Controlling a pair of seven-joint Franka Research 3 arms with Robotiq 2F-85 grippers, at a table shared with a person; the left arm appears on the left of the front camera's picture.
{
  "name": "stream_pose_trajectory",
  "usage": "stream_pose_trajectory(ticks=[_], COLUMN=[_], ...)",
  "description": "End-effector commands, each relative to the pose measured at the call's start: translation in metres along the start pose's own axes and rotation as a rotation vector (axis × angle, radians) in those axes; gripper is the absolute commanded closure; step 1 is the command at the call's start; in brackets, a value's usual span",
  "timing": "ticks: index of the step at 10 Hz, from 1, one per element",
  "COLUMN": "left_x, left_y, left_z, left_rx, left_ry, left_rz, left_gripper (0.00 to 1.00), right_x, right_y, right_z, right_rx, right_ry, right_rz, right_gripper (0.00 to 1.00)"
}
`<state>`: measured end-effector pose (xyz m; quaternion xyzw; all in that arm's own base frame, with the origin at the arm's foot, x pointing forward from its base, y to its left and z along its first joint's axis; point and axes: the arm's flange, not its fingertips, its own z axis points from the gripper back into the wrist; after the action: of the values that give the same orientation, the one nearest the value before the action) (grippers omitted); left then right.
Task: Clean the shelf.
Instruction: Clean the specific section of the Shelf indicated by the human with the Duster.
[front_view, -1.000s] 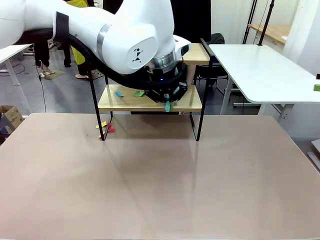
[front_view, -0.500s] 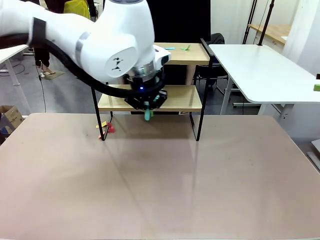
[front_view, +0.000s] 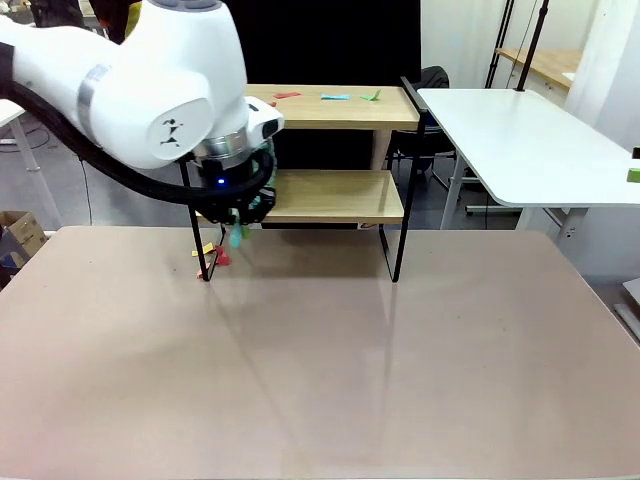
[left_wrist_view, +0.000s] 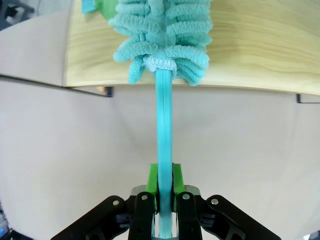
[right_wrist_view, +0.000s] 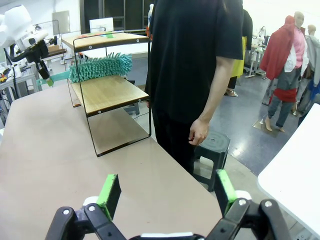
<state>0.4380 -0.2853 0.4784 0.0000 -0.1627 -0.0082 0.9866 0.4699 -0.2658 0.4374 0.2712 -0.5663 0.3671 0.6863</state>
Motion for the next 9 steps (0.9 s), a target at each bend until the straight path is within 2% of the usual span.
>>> stream_pose_trajectory(ticks=[1,5,6,7,8,9], left_x=[-0.009,-0.029,-0.035,-0.042,-0.026,-0.026], left_y=[0.033,0.05,0.042,0.028,0.039,0.039], left_z=[0.013,0.045,0.054,0.064,0.05,0.05], left_rx=[0.117,0.331,0.305,0.168,0.261,0.261], left_ry=[-0.013,-0.12,-0.195,-0.209,-0.12,-0.12], left_rz=[0.011,-0.014,-0.026,-0.05,-0.058,-0.058], left_gripper=[0.87,0.87,0.87,0.87,0.87,0.87], right_x=[0.003,0.003,0.003,0.003,0.003,0.003], right_y=[0.0,0.0,0.0,0.0,0.0,0.0], right_z=[-0.001,-0.001,-0.001,-0.001,-0.001,-0.001], right_rx=[0.0,0.0,0.0,0.0,0.0,0.0], right_ry=[-0.004,-0.004,-0.004,-0.004,-0.004,-0.004], right_rz=[0.006,0.006,0.006,0.006,0.006,0.006], right_gripper=[0.0,0.0,0.0,0.0,0.0,0.0])
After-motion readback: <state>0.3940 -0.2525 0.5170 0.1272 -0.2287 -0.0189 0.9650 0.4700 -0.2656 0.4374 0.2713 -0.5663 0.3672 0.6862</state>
